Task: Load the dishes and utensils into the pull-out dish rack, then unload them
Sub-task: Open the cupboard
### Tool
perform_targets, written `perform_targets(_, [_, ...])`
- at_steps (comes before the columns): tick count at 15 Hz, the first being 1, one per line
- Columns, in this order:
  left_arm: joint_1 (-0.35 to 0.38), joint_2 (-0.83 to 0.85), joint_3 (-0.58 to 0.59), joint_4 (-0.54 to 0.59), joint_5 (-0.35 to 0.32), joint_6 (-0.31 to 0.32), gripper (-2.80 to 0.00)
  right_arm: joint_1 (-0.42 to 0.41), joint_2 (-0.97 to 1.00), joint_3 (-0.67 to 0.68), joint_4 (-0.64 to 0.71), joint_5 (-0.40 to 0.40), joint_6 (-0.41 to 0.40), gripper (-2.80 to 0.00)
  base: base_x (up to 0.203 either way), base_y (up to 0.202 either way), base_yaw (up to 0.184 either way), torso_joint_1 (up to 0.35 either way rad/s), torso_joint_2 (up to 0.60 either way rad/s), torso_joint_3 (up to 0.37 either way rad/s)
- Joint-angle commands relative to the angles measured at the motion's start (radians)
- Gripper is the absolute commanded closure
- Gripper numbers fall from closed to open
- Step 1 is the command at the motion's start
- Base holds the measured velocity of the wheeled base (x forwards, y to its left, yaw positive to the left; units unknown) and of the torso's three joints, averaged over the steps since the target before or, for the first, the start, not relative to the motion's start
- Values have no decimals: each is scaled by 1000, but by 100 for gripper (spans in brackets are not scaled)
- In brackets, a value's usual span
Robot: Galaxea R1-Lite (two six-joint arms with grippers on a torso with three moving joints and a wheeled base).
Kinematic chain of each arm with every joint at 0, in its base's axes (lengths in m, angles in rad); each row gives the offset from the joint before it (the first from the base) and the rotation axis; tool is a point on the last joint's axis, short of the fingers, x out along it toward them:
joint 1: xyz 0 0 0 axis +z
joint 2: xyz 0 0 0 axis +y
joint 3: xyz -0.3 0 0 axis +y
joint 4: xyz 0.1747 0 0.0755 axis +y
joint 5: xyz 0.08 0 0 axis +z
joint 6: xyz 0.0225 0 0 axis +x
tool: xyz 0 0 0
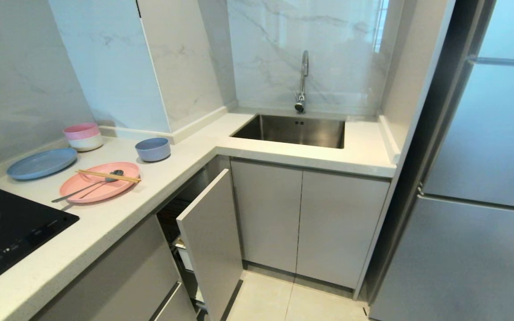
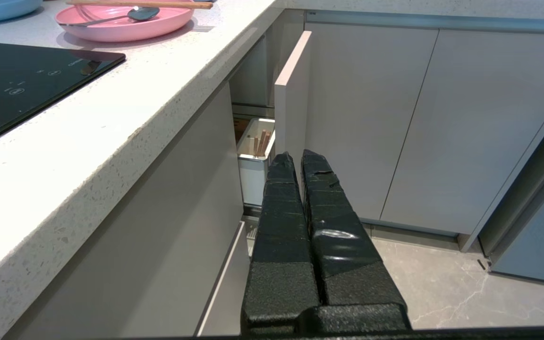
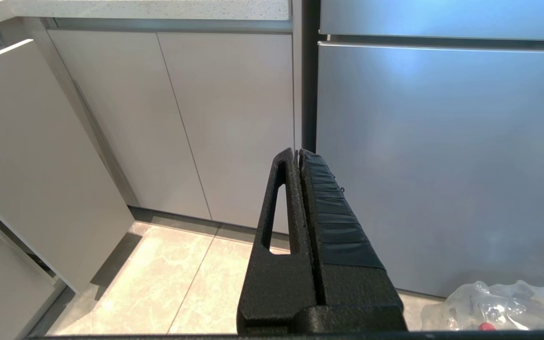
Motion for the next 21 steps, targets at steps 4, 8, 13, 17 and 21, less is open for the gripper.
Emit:
perform_targets(4, [0, 0, 0, 1, 0, -1, 0, 0, 2, 0, 0, 0, 0, 0, 0, 0, 0, 0, 0, 0])
perform_targets(8, [0, 8, -154, 27, 1, 19, 0, 0, 2, 0, 0, 0, 0, 0, 0, 0, 0, 0, 0, 0])
perform_targets(13, [-6, 259, -855, 344, 57, 21, 0, 0, 2, 0, 0, 0, 0, 0, 0, 0, 0, 0, 0, 0])
perform_targets(17, [-33, 653, -1259, 486, 105, 21, 0, 0, 2, 0, 0, 0, 0, 0, 0, 0, 0, 0, 0, 0])
perform_targets(21, [-92, 945, -1410, 517, 208, 21, 0, 0, 2, 0, 0, 0, 0, 0, 0, 0, 0, 0, 0, 0])
